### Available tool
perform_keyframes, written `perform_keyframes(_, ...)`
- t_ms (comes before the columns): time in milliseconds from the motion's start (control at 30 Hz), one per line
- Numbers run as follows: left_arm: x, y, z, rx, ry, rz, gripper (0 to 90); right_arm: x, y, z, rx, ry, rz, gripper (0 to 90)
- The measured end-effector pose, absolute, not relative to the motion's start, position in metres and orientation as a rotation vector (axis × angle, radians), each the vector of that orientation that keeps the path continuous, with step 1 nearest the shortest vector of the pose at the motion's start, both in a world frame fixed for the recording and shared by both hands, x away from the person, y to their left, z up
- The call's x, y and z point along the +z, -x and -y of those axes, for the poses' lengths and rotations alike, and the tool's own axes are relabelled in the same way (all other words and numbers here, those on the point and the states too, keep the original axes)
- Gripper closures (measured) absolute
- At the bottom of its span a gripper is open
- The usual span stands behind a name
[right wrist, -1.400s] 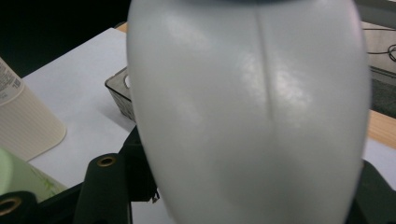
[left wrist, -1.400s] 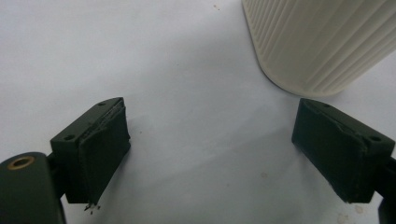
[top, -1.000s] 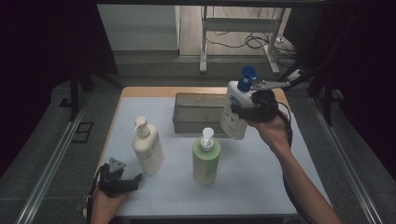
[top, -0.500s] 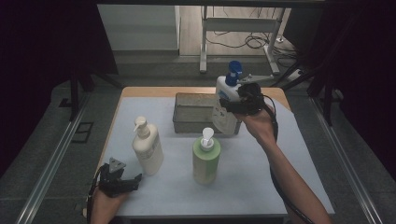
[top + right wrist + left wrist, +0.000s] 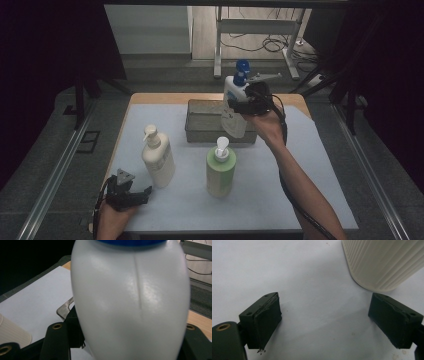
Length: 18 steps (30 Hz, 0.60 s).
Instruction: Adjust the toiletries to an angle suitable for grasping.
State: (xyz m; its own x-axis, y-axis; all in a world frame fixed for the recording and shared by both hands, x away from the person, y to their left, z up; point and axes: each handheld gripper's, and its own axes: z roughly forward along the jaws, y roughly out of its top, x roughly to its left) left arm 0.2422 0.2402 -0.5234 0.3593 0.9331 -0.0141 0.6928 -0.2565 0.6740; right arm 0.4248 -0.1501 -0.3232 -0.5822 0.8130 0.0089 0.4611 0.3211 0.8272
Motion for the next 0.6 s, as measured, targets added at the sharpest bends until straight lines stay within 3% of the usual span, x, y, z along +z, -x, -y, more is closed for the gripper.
perform_keyframes(600, -0.524, -0.242, -0.24, 0.528, -2.034, -1.405, 10.8, -0.325, -0.448, 0.127, 1.15, -1.126, -2.158, 40.3)
